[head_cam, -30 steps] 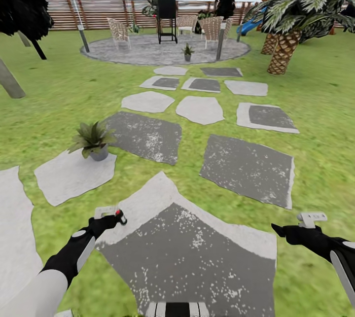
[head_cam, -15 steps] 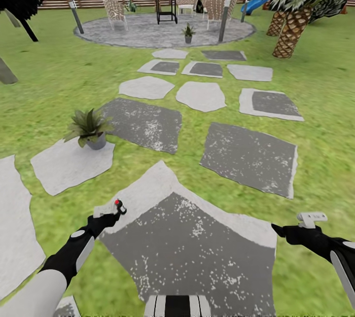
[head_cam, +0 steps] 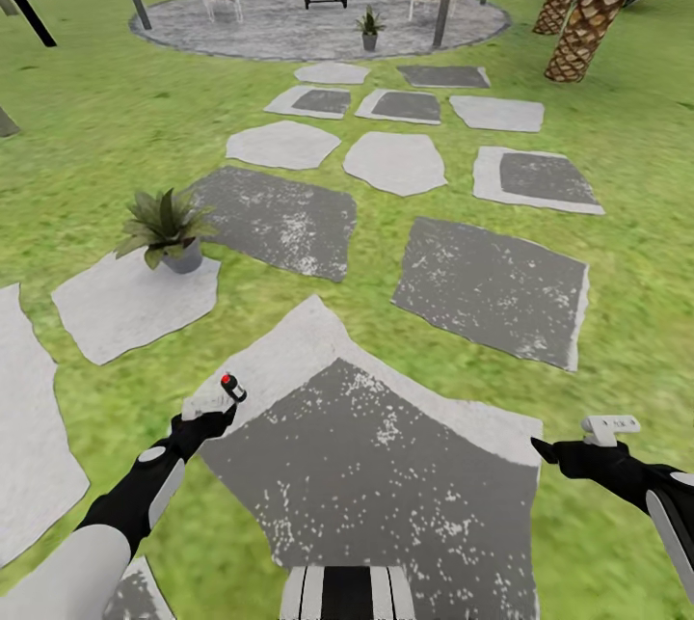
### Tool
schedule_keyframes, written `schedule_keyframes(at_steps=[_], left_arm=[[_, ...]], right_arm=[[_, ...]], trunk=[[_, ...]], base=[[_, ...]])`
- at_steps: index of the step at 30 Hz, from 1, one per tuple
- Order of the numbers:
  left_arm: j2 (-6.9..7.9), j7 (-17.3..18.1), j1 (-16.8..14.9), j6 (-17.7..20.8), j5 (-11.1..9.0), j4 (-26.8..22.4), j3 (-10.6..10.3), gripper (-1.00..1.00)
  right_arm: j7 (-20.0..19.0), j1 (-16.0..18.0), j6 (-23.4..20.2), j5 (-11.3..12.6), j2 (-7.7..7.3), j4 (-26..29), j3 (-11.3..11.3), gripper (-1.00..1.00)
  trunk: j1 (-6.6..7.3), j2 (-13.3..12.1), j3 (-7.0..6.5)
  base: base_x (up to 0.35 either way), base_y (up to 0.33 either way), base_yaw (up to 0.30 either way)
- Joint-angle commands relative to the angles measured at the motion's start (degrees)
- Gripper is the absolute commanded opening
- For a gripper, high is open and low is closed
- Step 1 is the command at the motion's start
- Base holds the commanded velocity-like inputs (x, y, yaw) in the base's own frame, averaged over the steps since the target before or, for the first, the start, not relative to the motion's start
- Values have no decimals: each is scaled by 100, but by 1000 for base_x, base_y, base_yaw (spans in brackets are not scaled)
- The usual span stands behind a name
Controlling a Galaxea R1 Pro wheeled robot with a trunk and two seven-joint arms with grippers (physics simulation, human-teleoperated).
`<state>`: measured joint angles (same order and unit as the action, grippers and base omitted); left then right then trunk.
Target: Pick up the pesticide atomizer in the garden and spray insectifuge to fully cover both potted plants in the garden.
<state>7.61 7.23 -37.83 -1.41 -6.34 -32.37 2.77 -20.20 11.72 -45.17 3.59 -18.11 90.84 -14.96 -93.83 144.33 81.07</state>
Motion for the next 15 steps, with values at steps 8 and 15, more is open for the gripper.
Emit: schedule_keyframes(at_steps=[8,15], left_arm=[[-1,42,-49,-78,-57,-22,12,100],[-4,42,-66,-92,-60,-30,6,100]], right_arm=[[-2,5,-35,40,0,4,-7,100],[-4,5,-35,37,1,4,-7,100]], trunk=[[-4,4,112],[-19,12,260]], base=[[0,0,0],[0,0,0]])
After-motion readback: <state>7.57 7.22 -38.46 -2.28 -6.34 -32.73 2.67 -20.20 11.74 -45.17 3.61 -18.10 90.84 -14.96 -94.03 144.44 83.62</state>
